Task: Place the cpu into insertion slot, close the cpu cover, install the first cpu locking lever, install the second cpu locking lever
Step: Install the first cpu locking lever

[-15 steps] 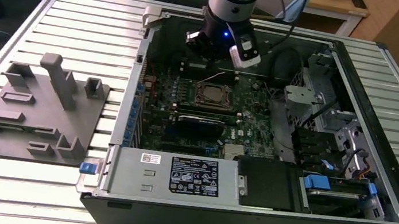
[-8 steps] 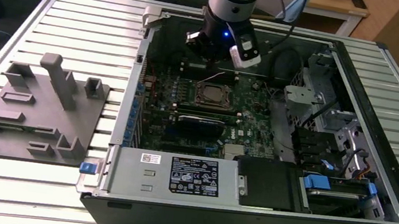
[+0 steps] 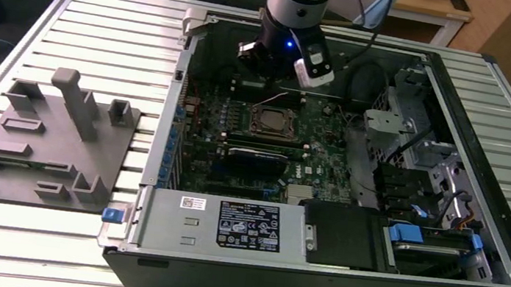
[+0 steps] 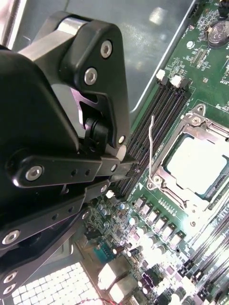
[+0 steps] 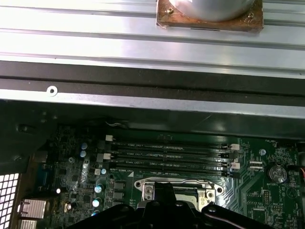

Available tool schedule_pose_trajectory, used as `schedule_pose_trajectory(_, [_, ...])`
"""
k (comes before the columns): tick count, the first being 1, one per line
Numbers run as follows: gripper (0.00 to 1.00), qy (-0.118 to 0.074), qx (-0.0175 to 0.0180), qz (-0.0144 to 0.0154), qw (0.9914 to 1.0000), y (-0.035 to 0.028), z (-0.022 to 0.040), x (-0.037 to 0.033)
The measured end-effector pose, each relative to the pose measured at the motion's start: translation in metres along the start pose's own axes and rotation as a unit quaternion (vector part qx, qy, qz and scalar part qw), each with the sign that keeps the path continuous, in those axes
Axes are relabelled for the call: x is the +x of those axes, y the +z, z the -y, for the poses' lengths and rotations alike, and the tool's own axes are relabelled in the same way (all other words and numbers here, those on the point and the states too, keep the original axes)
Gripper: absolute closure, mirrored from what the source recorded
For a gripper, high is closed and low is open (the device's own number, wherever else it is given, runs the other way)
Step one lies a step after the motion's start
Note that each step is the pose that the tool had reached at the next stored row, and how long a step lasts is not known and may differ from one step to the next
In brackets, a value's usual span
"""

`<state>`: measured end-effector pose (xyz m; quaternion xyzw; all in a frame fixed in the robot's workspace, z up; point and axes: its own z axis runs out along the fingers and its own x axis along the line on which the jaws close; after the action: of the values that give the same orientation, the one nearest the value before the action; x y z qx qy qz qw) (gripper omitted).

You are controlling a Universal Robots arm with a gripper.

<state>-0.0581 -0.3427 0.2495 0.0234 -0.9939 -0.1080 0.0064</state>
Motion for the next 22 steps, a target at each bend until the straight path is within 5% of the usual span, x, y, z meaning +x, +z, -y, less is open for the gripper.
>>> schedule_pose_trajectory(3, [0.9, 0.0, 0.0018, 0.0, 1.0, 0.0002, -0.0001, 0.0])
schedule_pose_trajectory(5, [0.9, 0.0, 0.008, -0.0003, 0.99997, 0.0003, 0.0, 0.0])
schedule_pose_trajectory(22, [0.9, 0.0, 0.0104, -0.0005, 0.99995, 0.0013, 0.0003, 0.0])
